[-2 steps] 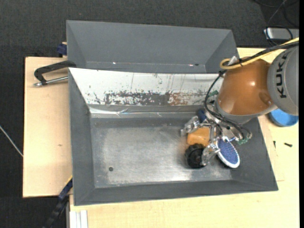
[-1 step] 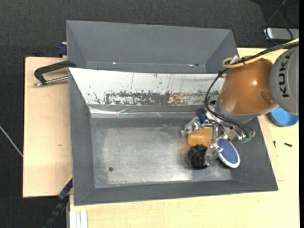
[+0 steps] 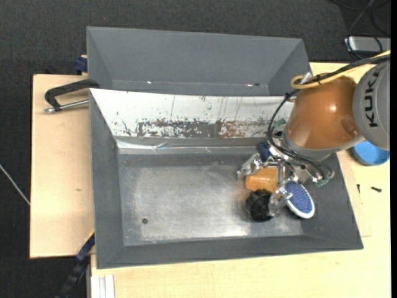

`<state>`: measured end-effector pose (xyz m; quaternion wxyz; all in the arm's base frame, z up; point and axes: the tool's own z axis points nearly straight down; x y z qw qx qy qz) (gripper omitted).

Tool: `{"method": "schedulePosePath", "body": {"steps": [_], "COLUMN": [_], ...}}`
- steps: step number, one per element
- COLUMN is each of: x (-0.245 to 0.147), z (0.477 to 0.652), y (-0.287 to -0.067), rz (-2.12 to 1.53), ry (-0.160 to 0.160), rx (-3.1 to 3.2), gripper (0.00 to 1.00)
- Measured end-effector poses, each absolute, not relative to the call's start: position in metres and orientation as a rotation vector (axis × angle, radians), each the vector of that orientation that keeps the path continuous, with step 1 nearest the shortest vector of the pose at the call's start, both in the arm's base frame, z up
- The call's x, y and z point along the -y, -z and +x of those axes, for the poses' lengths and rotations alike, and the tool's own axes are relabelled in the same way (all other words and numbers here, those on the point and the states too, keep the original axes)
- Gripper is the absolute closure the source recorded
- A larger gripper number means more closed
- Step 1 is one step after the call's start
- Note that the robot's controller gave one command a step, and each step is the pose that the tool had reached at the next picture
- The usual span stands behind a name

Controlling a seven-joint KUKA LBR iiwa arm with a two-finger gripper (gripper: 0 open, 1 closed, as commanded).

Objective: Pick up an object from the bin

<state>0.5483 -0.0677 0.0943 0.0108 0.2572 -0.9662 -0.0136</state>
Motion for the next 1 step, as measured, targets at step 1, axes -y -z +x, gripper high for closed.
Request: {"method": "schedulePosePath", "body": {"steps": [1], "x": [0.0819], "z": [0.5551], "y": [-0.0956], "rz": [0.852], "ry": [0.007], "rx": [3.023], "gripper": [0.00]}}
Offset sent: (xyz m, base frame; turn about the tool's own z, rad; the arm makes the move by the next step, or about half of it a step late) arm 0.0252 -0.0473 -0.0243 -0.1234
